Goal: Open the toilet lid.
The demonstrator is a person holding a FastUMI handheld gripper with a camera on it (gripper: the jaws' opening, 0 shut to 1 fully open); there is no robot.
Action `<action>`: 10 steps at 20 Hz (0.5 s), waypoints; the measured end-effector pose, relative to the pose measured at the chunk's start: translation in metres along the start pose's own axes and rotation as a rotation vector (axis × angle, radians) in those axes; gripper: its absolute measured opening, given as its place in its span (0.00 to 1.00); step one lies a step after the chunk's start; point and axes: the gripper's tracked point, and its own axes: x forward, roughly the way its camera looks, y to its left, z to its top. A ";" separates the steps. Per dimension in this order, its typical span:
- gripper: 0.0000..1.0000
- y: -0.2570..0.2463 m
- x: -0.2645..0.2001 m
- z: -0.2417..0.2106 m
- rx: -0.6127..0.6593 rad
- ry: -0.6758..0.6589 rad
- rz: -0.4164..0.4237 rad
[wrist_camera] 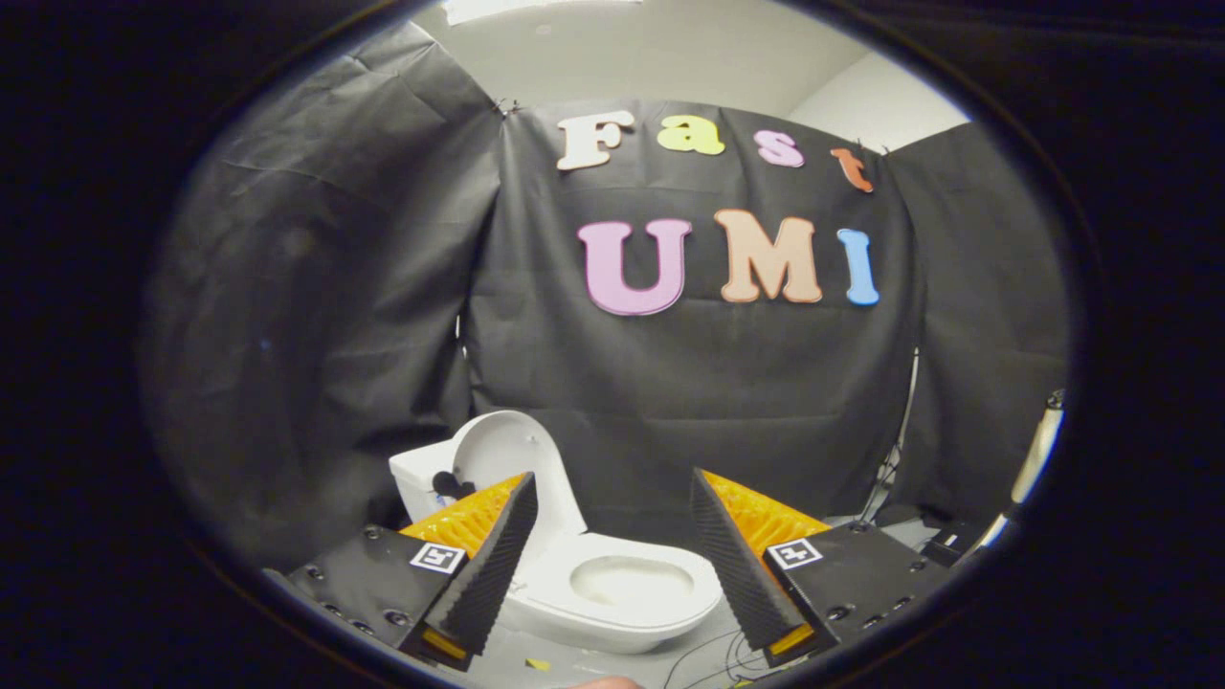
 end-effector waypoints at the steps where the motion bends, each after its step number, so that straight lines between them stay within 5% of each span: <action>1: 0.99 -0.011 -0.003 0.006 -0.009 -0.009 -0.012; 10: 0.98 -0.085 -0.003 0.045 -0.007 -0.100 -0.050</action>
